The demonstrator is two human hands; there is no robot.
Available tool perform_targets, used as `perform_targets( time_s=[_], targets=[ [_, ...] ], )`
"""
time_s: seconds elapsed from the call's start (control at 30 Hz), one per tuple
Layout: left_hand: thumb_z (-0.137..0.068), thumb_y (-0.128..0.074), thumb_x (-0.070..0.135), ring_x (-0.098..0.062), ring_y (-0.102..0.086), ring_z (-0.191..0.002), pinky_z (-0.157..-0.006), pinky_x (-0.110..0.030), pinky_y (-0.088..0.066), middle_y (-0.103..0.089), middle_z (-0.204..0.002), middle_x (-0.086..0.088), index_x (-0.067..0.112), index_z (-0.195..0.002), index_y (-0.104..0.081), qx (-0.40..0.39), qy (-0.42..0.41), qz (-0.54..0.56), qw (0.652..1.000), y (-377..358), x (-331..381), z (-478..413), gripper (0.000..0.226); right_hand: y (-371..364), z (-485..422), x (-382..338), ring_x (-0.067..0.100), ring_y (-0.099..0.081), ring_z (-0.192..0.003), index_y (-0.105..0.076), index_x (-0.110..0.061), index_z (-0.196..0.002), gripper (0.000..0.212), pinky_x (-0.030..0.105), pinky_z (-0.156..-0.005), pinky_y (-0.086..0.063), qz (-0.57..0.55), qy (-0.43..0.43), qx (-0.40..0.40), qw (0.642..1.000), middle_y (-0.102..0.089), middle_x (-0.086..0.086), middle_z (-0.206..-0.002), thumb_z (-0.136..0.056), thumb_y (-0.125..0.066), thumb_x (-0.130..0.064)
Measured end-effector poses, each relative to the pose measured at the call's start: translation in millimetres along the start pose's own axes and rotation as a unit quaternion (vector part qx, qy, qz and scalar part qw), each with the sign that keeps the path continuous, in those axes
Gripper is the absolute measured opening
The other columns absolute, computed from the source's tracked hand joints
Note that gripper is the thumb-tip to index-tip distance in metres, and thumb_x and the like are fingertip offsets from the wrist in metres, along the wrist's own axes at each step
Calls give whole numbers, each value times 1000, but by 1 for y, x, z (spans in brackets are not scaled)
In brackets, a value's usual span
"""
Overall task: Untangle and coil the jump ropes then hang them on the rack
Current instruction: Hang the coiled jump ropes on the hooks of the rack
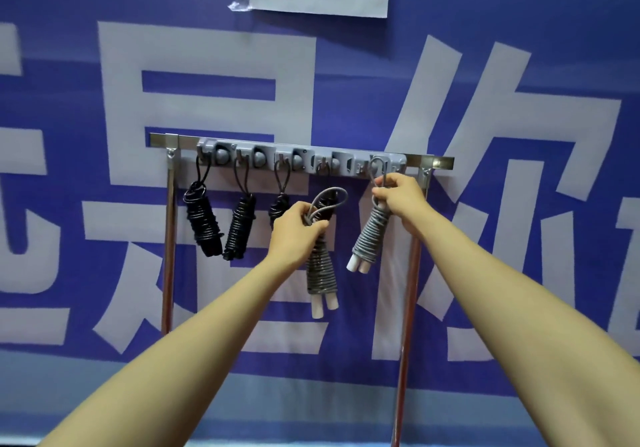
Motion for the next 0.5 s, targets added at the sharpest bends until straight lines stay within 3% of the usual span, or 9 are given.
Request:
perform_targets(
  time_s=[0.07,0.13,0.23,0.4,0.5],
  targets=[
    [-84,-70,19,-4,-56,-72,-63,-18,-42,-60,-78,11,19,-94,-61,-4,-8,4,1000,-2,2,-7,13,-6,-10,1,17,-58,-74,-60,-14,-89,15,29,-70,-48,10,-8,-14,1000,-61,6,-89,-89,-61,1],
    [-84,-70,20,0,-54,-68,-59,-13,-41,-60,-77,12,19,-94,-61,-9,-14,8,1000,-5,2,-13,13,-11,-20,2,17,-59,-77,-60,-12,-96,14,28,-70,-48,19,-11,-24,999,-62,7,-91,-89,-61,0],
    [-83,-71,20,-5,-56,-69,-69,-23,-48,-61,-77,10,17,-95,-62,-12,-12,15,1000,-11,0,-20,15,-14,-31,1,18,-59,-79,-60,-12,-97,14,28,-71,-48,22,-11,-27,999,-62,6,-92,-89,-61,-1],
    [-82,-71,20,-14,-66,-81,-78,-29,-52,-68,-87,1,15,-99,-63,-21,-12,25,999,-24,-4,-29,19,-20,-39,10,12,-48,-52,-61,-9,-96,11,21,-53,-40,31,-29,-49,998,-58,3,-71,-90,-59,0],
    [-83,-71,20,-16,-67,-83,-79,-30,-54,-69,-88,-1,16,-98,-63,-27,-19,24,999,-30,-4,-31,18,-23,-40,22,12,-45,-50,-60,-9,-95,11,22,-53,-39,31,-32,-56,997,-57,3,-70,-91,-58,1]
  ],
)
Point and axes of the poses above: each hand's wrist, its own z-axis away from the middle knuckle, its own y-axis out of the back of the hand, x = y × z, the point moved 5 cm from there along -z, towards the middle knuckle
